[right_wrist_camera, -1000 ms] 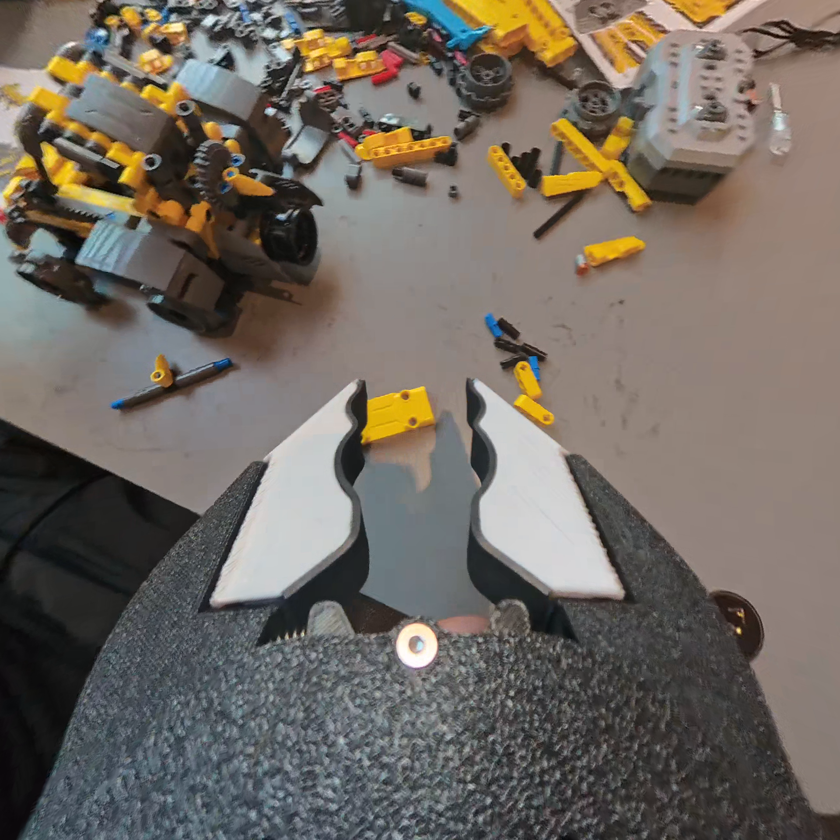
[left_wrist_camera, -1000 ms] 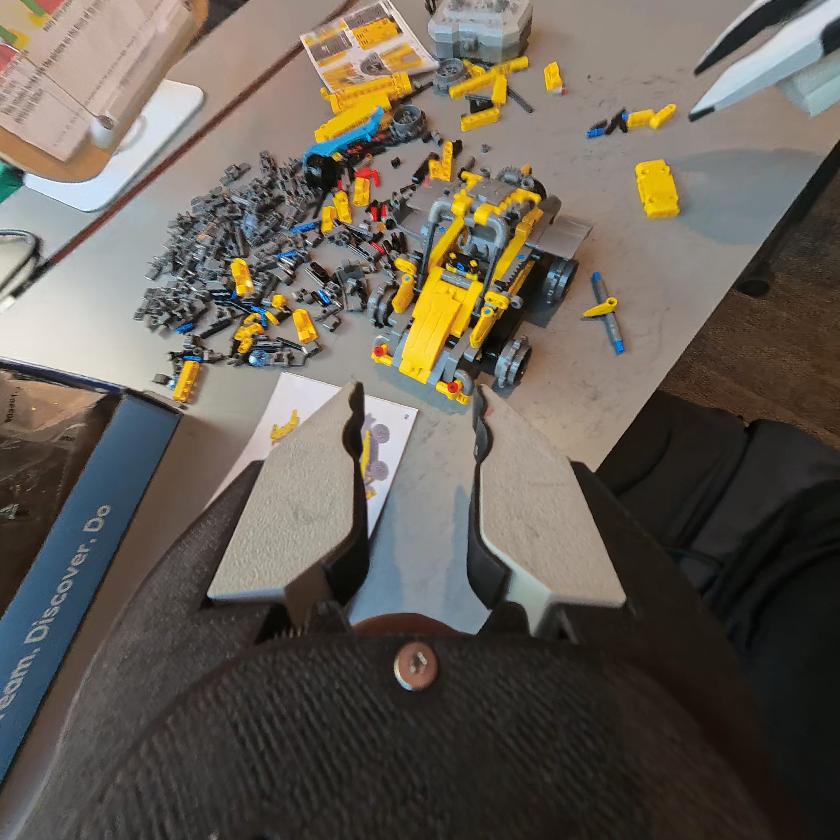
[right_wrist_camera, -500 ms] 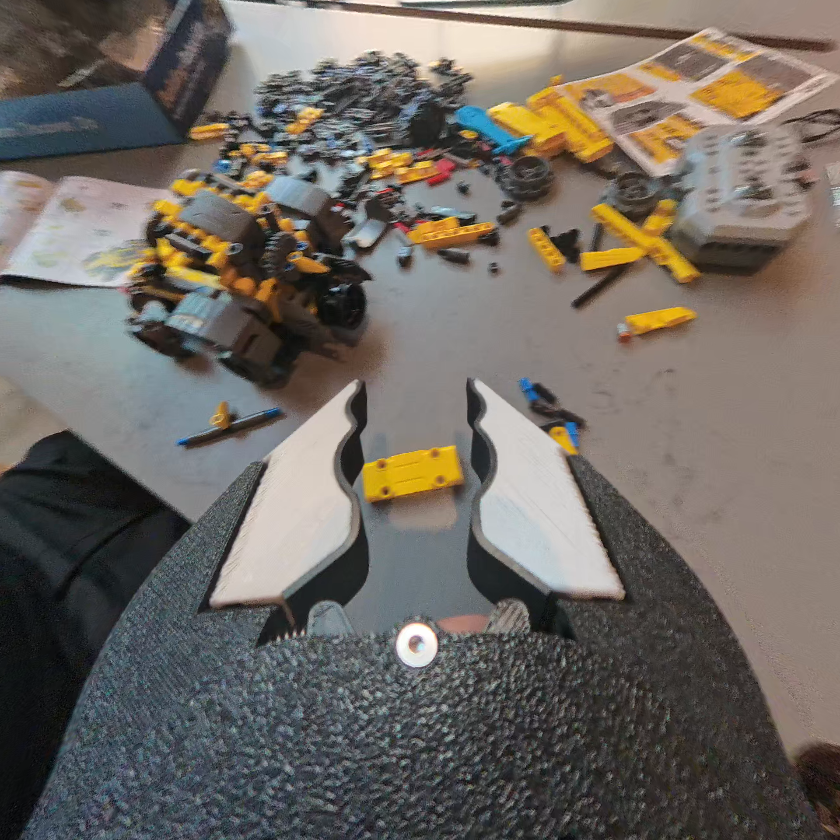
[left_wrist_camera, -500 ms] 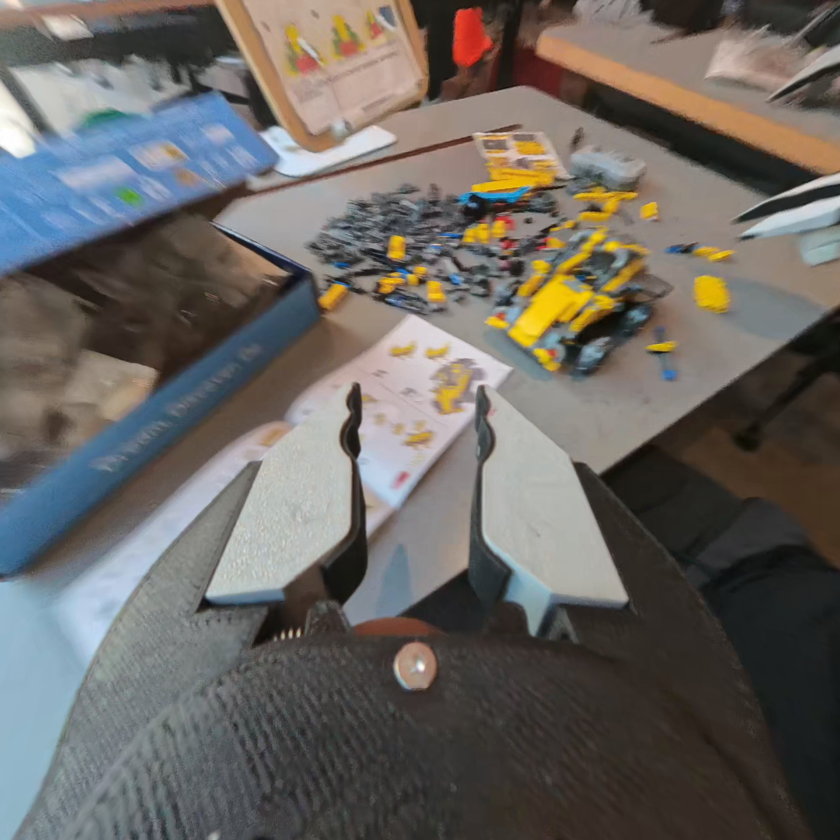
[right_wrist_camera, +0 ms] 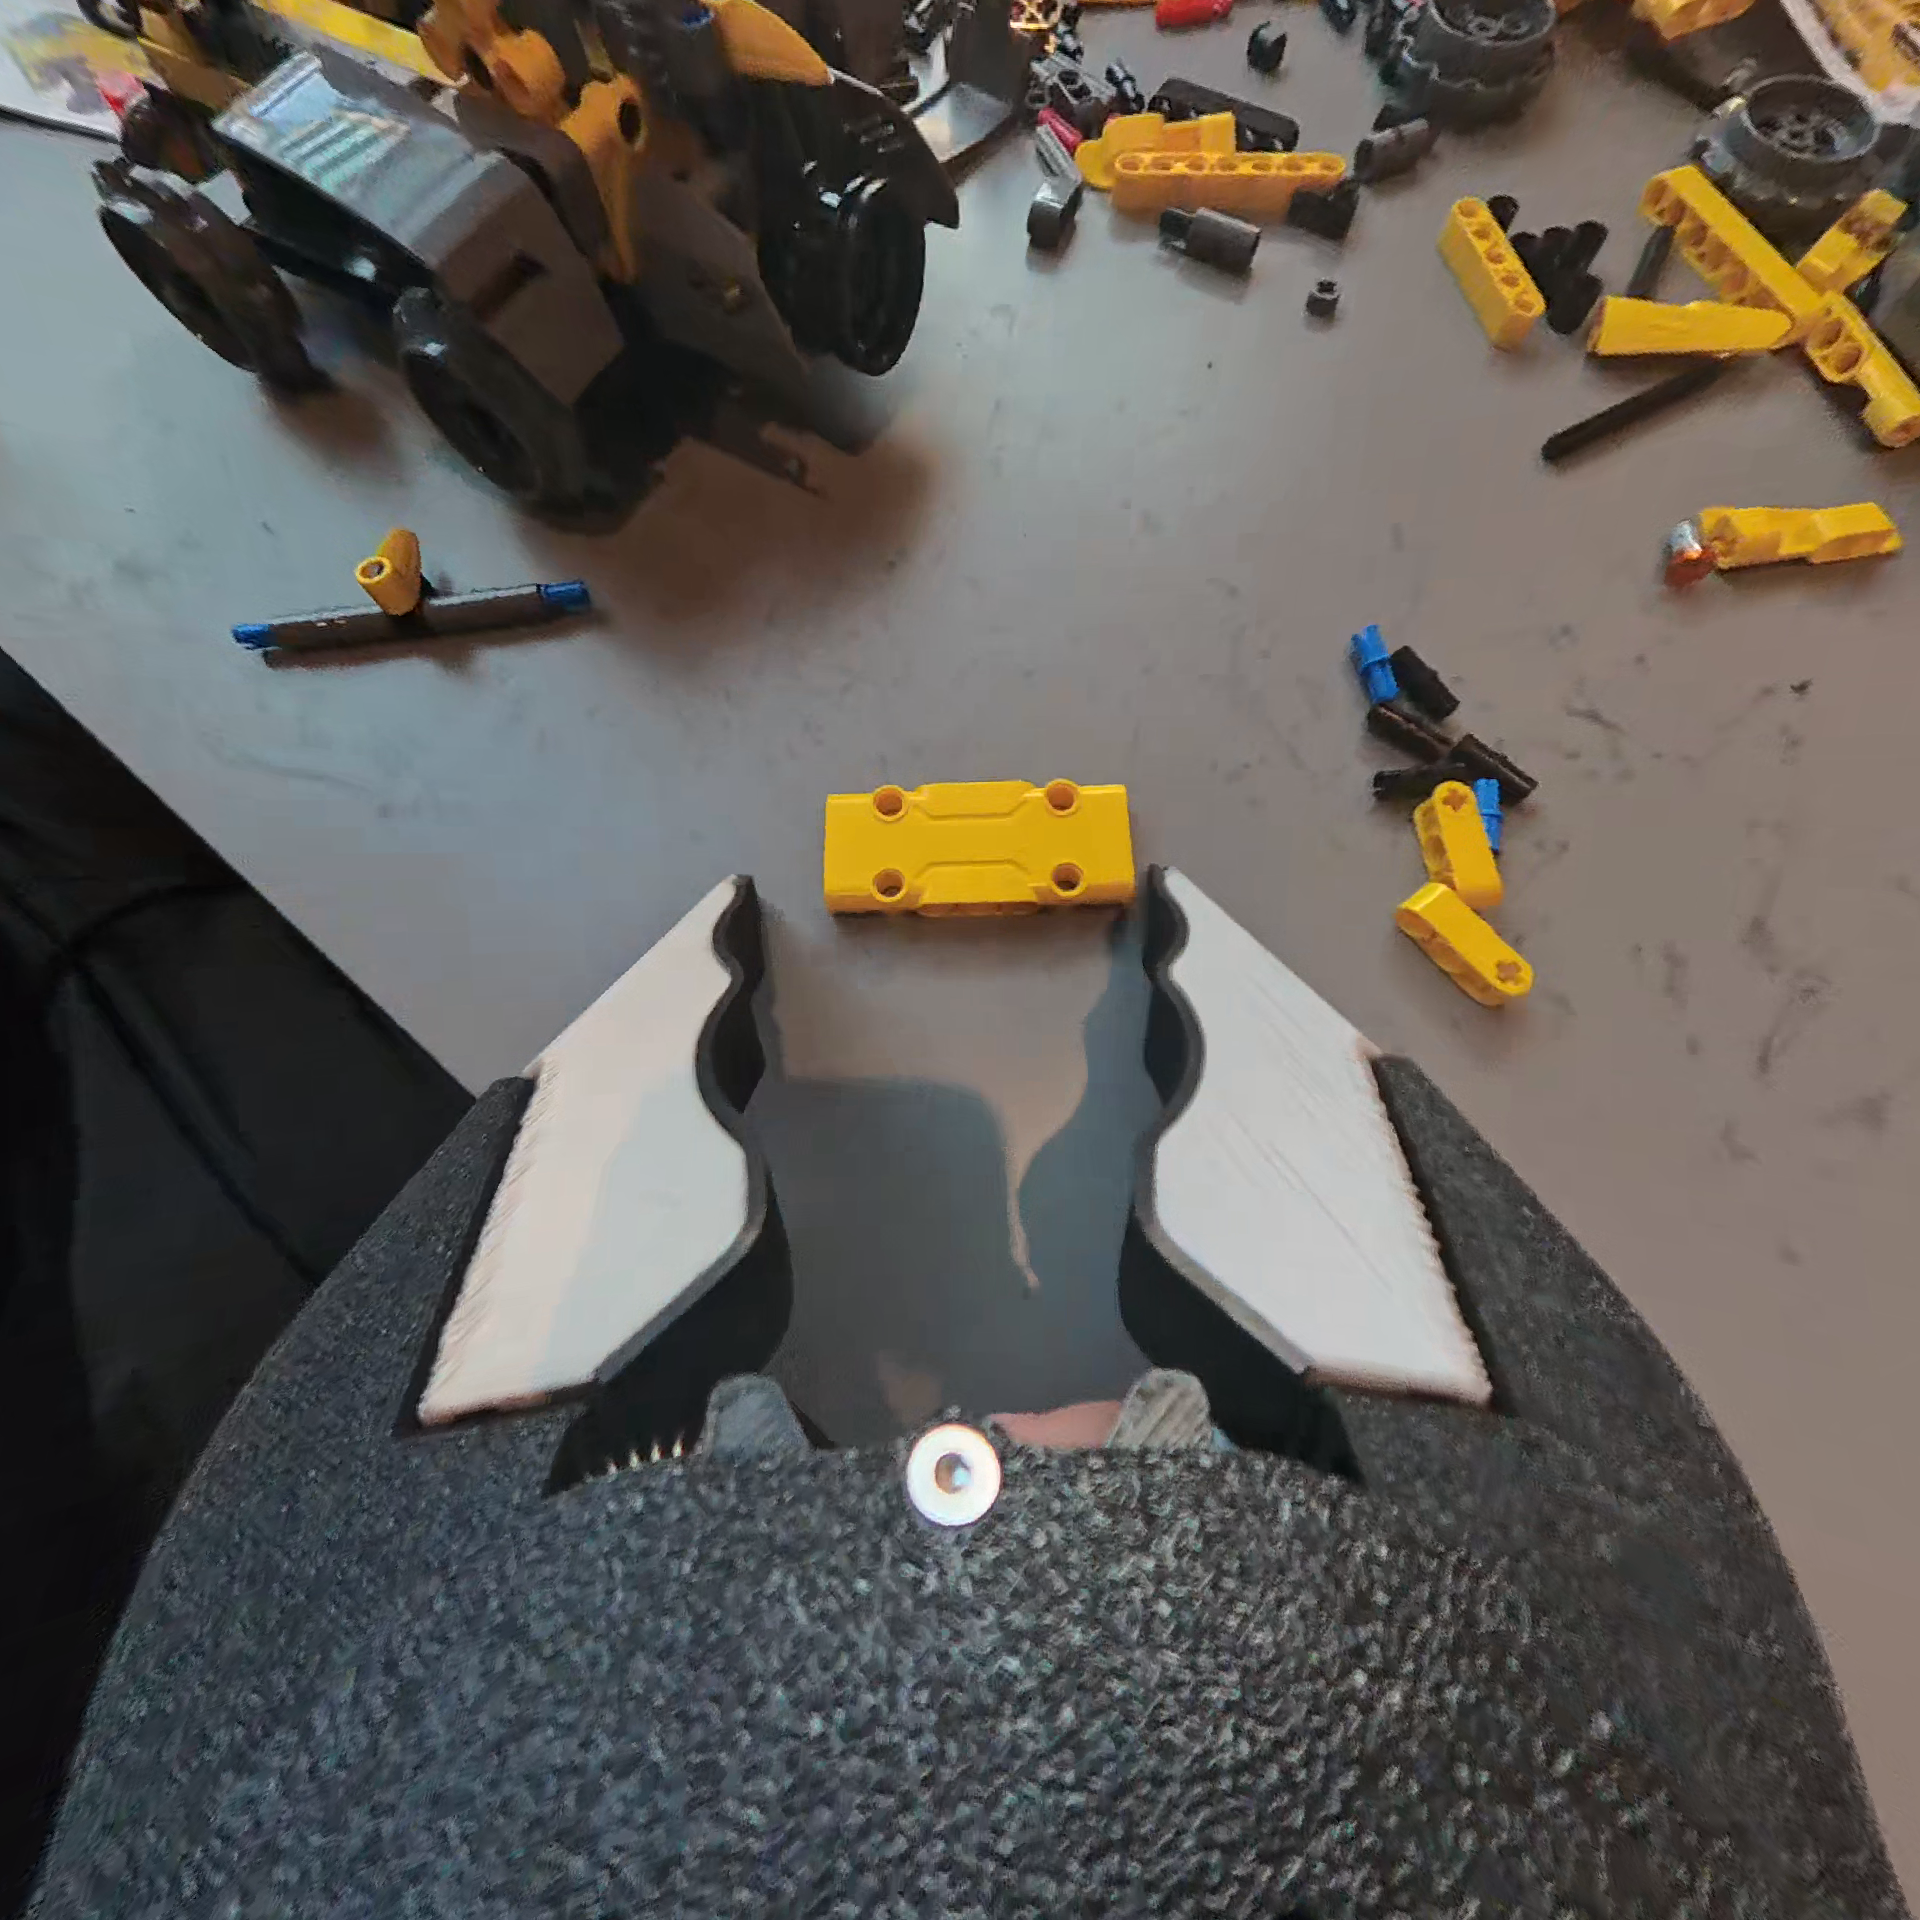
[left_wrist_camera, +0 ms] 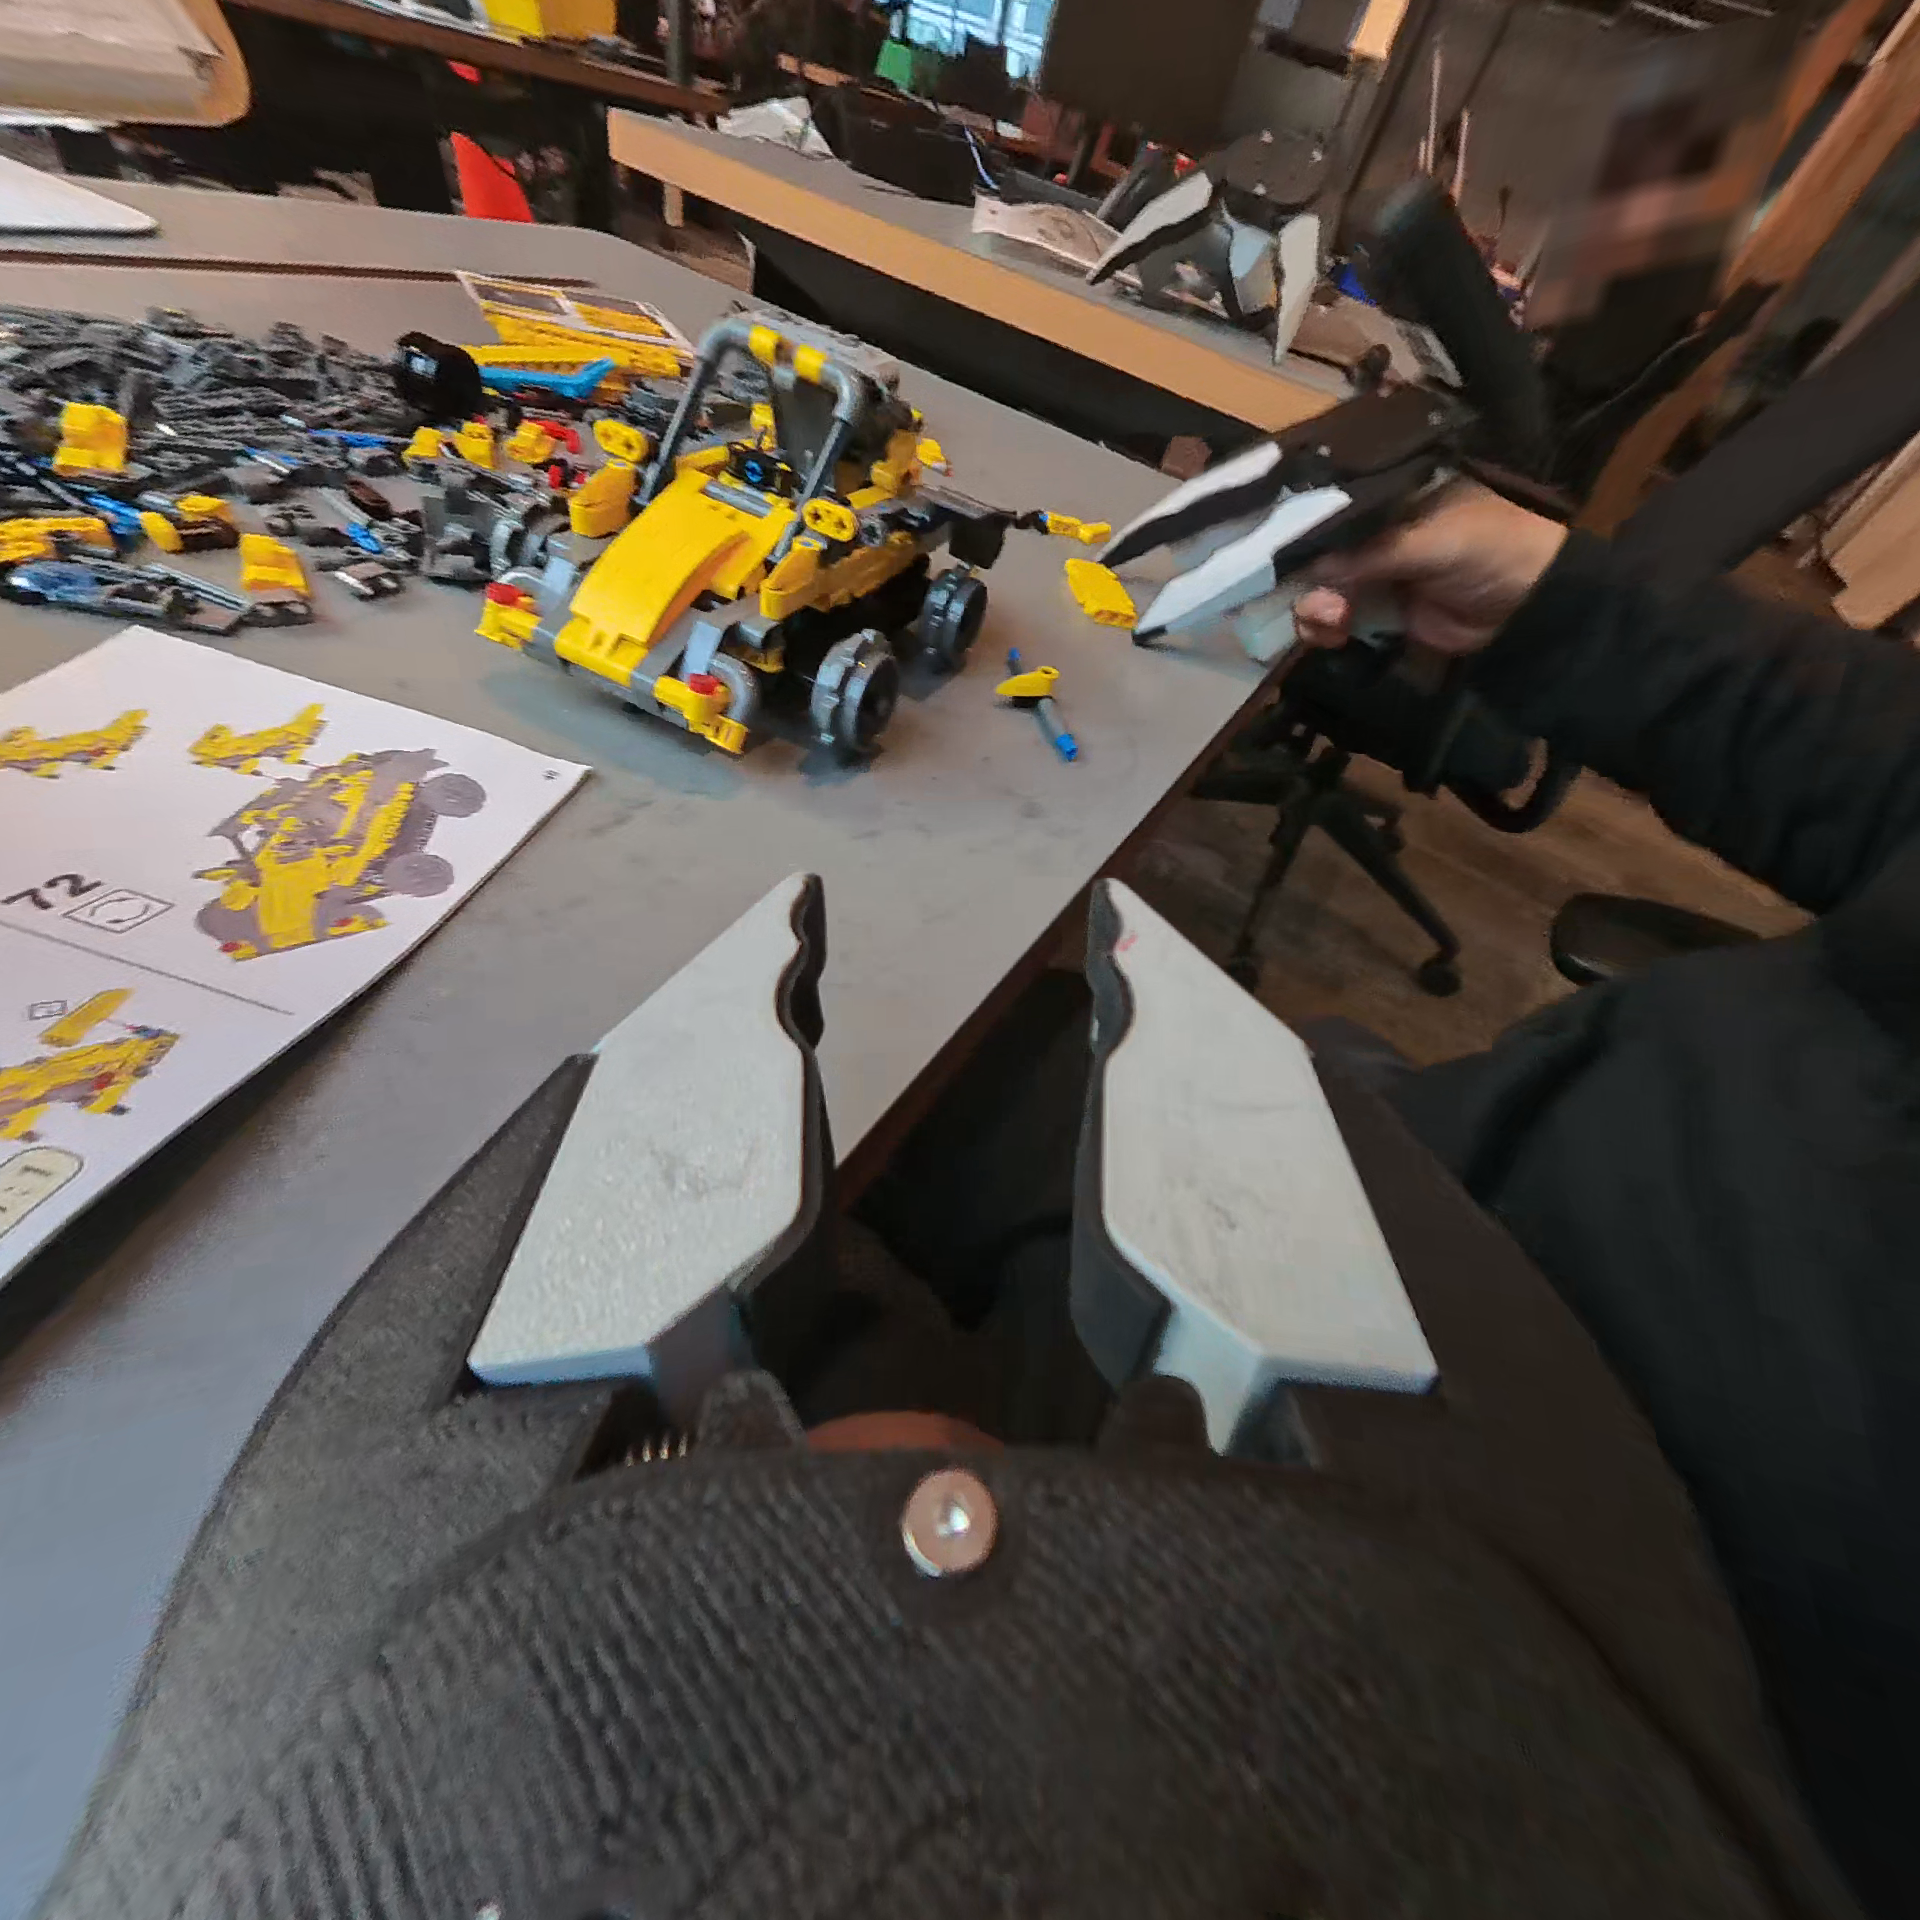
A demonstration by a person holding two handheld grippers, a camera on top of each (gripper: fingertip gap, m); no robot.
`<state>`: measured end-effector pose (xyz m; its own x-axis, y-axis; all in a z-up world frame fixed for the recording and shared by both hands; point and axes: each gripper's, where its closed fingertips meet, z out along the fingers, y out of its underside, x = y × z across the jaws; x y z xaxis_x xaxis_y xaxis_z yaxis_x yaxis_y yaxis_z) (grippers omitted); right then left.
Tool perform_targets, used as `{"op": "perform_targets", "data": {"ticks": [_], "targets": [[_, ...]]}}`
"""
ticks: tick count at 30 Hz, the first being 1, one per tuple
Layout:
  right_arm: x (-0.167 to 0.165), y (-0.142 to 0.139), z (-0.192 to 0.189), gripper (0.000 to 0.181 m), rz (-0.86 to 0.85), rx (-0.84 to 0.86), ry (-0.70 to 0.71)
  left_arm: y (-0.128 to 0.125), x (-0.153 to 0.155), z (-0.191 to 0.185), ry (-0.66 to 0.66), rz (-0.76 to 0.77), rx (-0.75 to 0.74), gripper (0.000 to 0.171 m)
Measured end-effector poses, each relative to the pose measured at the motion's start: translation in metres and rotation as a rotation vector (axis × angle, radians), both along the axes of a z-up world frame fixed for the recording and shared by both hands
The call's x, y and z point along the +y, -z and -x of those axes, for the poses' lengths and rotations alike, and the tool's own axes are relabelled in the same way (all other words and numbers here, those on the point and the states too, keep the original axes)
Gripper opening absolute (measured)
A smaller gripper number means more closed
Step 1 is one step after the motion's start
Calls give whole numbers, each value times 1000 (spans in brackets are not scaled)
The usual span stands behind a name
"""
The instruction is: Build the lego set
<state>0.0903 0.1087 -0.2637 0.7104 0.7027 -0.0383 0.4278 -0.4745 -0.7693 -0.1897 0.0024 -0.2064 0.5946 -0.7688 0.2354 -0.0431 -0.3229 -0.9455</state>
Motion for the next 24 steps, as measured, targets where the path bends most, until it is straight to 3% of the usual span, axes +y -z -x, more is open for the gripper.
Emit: {"op": "perform_targets", "data": {"ticks": [2, 8, 24], "targets": [[4, -1, 6, 59, 24, -3, -41, 7, -3, -3, 36, -13, 42, 48], [14, -1, 31, 60, 30, -88, -172, 8, -2, 2, 67, -24, 39, 43], [15, 0, 33, 60, 39, -54, -198, 7, 4, 28, 27, -32, 20, 43]]}}
